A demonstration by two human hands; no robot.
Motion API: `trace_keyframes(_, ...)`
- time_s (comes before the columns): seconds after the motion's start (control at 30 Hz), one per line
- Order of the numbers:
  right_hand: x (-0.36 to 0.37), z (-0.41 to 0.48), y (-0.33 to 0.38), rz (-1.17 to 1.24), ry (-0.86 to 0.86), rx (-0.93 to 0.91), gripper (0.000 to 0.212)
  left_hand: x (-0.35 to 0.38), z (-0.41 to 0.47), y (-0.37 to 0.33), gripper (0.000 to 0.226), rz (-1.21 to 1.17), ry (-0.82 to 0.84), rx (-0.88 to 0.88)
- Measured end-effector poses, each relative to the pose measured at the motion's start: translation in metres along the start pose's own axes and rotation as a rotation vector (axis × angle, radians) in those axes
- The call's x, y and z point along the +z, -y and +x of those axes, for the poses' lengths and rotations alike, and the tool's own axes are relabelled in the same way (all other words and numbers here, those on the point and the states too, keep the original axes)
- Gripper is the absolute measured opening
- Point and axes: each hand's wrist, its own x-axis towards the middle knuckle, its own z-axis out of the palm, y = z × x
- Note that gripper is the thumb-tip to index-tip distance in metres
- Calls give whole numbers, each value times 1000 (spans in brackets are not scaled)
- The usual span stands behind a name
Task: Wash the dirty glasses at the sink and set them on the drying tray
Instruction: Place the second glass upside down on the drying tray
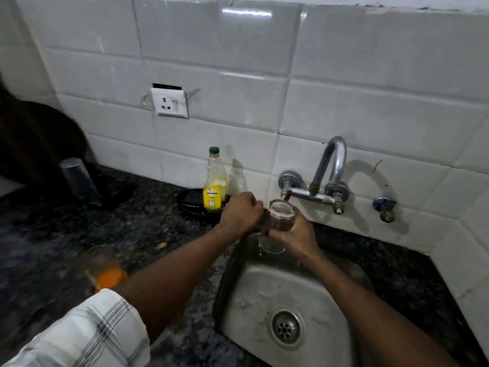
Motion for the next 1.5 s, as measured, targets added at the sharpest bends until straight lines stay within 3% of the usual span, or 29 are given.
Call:
trace_keyframes(0.33, 113, 50, 32, 40, 85, -51, 63, -83, 36, 109, 22, 150, 28, -233)
trace_keyframes(0.5, 206, 95, 78, 78, 156, -94, 69, -162, 60, 196, 38, 223, 144, -355)
trace_keyframes(0.7, 328, 150, 120, 90, 208, -90, 70, -233, 73, 326, 26, 274, 104, -538)
trace_keyframes(0.9, 435, 202, 158, 49, 259, -116, 69, -270, 74, 424, 54, 410, 99, -606)
trace_keyframes(1.03, 493, 238, 176, 36, 282, -142, 72, -274, 85, 451, 69, 478, 195, -644)
trace_keyframes(1.23, 561, 285, 181, -10, 329, -158, 74, -278, 115, 460, 72, 489, 202, -652)
trace_keyframes(1.5, 598, 315, 168, -61, 418, -153, 79, -277, 135, 461, 70, 460, 251, -692)
